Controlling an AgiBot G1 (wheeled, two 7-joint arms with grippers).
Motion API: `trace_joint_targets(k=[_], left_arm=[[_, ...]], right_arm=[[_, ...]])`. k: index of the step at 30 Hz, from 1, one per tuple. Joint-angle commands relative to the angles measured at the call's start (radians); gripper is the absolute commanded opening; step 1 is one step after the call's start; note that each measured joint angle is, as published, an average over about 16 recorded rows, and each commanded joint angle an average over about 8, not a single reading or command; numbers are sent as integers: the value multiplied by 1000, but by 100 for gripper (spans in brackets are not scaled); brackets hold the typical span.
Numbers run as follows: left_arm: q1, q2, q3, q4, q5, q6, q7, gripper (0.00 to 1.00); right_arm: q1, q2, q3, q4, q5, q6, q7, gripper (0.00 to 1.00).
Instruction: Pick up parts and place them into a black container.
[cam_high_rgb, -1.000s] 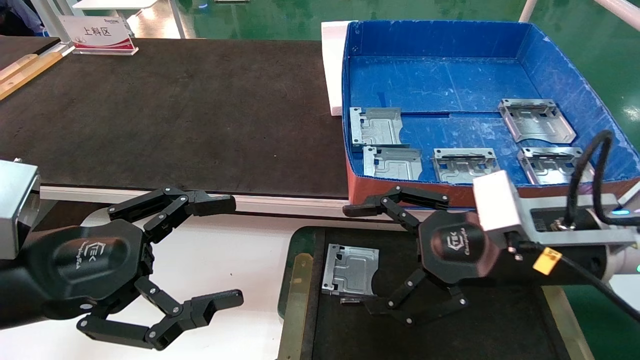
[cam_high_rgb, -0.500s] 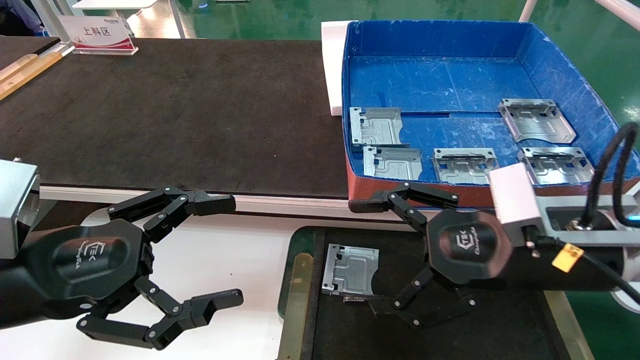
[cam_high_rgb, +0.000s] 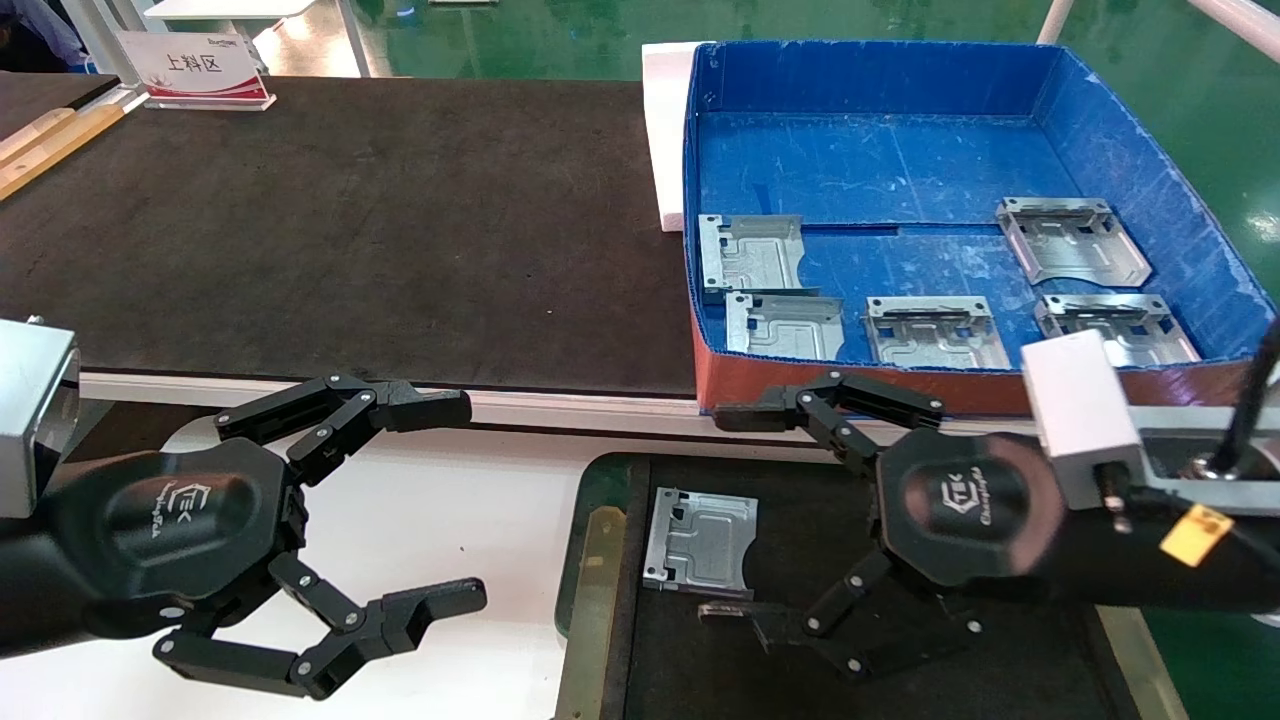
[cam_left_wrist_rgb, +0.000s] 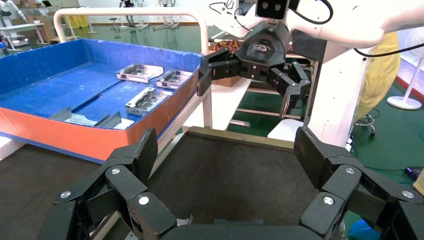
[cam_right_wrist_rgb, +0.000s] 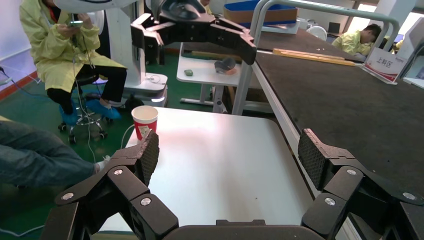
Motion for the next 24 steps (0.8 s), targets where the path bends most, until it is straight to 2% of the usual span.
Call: trace_joint_targets(k=[1, 24], left_arm=[[0, 0, 0, 0, 0, 0, 0, 100], [0, 0, 0, 0, 0, 0, 0, 100]], right_arm=[[-14, 6, 18, 17, -1, 4, 14, 100], [-168, 77, 223, 211, -10, 45, 176, 100]])
